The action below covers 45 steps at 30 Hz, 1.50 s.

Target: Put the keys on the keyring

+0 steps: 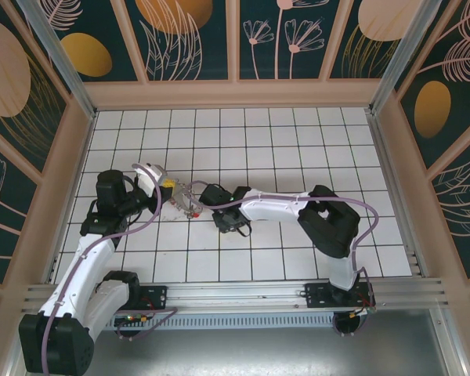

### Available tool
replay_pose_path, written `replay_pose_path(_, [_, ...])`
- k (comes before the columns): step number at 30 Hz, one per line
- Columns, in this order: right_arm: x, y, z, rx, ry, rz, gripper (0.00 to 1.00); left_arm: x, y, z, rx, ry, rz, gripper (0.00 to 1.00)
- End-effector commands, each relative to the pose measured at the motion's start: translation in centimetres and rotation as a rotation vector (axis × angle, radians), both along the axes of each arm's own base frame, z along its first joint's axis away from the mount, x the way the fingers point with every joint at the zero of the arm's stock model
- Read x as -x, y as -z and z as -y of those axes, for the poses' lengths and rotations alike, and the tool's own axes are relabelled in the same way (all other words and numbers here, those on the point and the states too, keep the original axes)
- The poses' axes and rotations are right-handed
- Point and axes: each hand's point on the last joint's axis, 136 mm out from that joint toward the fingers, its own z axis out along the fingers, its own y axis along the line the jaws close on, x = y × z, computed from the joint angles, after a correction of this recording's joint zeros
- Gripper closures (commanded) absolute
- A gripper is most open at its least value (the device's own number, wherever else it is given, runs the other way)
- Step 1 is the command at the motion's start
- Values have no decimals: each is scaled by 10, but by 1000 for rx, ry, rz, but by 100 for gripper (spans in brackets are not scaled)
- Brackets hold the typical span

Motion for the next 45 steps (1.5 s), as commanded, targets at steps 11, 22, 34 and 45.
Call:
replay_pose_path(11, [12, 0, 24, 41, -32, 13, 69, -1, -21, 3, 8, 18, 62, 100])
replay_pose_path(22, [3, 3, 26, 45, -63, 31, 80, -2, -22, 3, 14, 14, 61, 100])
replay_pose_path(34, [-3, -3, 25, -13, -100, 47, 86, -1, -22, 2, 15, 12, 65, 100])
replay_pose_path(45, [4, -46, 15, -225, -358, 191, 100, 2, -24, 5, 26, 28, 67, 100])
